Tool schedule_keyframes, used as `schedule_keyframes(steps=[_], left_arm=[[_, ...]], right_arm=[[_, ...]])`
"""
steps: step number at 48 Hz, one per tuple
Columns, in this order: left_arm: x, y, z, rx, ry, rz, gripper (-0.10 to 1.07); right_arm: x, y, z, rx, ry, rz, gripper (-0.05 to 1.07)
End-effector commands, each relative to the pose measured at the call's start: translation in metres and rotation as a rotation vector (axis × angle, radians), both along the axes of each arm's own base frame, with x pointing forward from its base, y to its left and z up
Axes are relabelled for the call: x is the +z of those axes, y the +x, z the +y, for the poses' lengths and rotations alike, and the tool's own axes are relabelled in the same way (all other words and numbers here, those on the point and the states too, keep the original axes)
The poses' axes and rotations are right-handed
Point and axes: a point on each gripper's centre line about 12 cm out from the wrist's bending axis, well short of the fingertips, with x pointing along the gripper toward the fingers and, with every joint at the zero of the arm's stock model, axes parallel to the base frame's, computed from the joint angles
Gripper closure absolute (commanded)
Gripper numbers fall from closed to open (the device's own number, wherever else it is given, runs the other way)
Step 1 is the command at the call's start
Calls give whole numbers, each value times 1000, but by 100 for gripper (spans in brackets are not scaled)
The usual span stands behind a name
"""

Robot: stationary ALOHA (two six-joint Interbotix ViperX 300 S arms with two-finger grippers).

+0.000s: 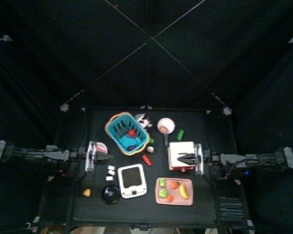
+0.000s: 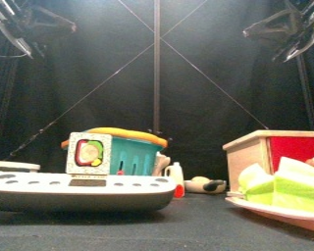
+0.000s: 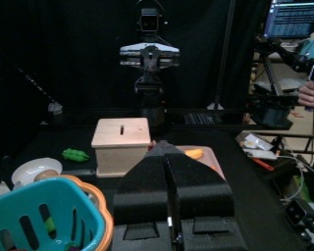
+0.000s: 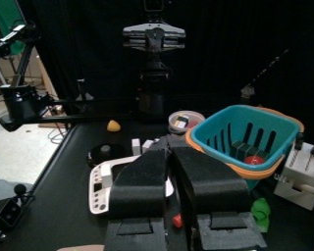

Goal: Grab sushi piece

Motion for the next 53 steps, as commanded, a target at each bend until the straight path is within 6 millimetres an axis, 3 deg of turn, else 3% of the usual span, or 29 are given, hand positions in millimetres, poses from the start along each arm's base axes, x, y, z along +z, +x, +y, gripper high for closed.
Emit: schedule_keyframes(steps=[1,11,22,33,53], left_arm=[[2,2,-2,-8,-5,-3,102],[7,9,-18,-84,-1,12,101],[14,42,-38,-153,-11,155,99],[17,68,-43,-153,-48,355,95],[2,84,-39,-129,-57,551,95]], right_arm=[[0,6,0,2,3,11,105],[-9,18,0,3,17,64,99],[-5,24,-1,-2,26,69,99],[-7,24,-1,-8,59,73,99],[-12,24,-3,-19,101,98,99]])
